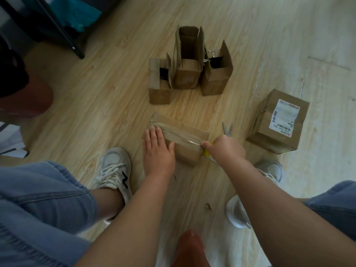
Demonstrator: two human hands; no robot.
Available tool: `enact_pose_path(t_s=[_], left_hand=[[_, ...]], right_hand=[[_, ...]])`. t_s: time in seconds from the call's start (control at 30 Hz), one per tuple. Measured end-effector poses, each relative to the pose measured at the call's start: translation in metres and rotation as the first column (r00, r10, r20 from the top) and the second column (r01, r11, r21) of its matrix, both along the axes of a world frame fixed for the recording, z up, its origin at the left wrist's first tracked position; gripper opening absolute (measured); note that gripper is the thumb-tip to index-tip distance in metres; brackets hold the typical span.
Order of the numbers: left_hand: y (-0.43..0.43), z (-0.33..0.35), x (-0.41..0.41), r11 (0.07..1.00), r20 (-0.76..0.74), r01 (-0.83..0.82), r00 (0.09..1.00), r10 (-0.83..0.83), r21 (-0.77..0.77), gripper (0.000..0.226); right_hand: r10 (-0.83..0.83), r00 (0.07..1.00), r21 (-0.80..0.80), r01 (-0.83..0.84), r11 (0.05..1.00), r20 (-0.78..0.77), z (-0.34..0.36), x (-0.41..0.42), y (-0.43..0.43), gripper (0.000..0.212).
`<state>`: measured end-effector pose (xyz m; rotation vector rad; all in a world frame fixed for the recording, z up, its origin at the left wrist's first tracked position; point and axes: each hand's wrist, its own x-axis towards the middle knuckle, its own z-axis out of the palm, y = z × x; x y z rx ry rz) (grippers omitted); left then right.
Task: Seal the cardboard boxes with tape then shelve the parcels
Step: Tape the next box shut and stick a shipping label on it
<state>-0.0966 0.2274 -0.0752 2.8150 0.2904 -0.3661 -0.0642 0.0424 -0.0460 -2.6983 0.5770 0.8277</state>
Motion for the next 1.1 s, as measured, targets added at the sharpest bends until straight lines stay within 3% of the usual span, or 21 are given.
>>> enact_pose_path(t_s=[0.2,0.6,0.73,0.83,0.97,1.1], left_hand=[[0.005,-0.002,0.014,0.974,-0.059,0.228,0.972,-0.228,-0.007,0.066],[0.01,-0.001,0.042,0.968,-0.181,0.249,0.954,-0.24,0.028,0.059],[-0.002,0.006,0.042,0.951,-0.086,0.302,0.951,-0.296,0.068,0.058],[-0.01,0.003,0.036,0.924,-0.025,0.382,0.924,-0.382,0.004,0.055],[-0.005,-0.002,0.029,0.917,-0.098,0.396,0.912,-0.398,-0.038,0.053],[-0.005,0.003,0.035,0.918,-0.123,0.39,0.91,-0.396,-0.072,0.053]], right_hand=[[0.044,0.999,-0.008,-0.044,0.999,0.005,0.006,0.026,0.007,0.056],[0.077,0.995,-0.018,-0.078,0.997,-0.067,0.005,0.053,0.017,0.054],[0.072,0.996,-0.009,-0.072,0.997,-0.056,0.002,0.053,0.017,0.054],[0.06,0.996,0.004,-0.06,0.998,-0.069,0.001,0.053,0.016,0.057],[0.075,0.993,0.069,-0.069,0.995,-0.089,0.003,0.054,0.013,0.064],[0.186,0.975,0.236,-0.154,0.959,-0.119,0.01,0.06,-0.002,0.064]])
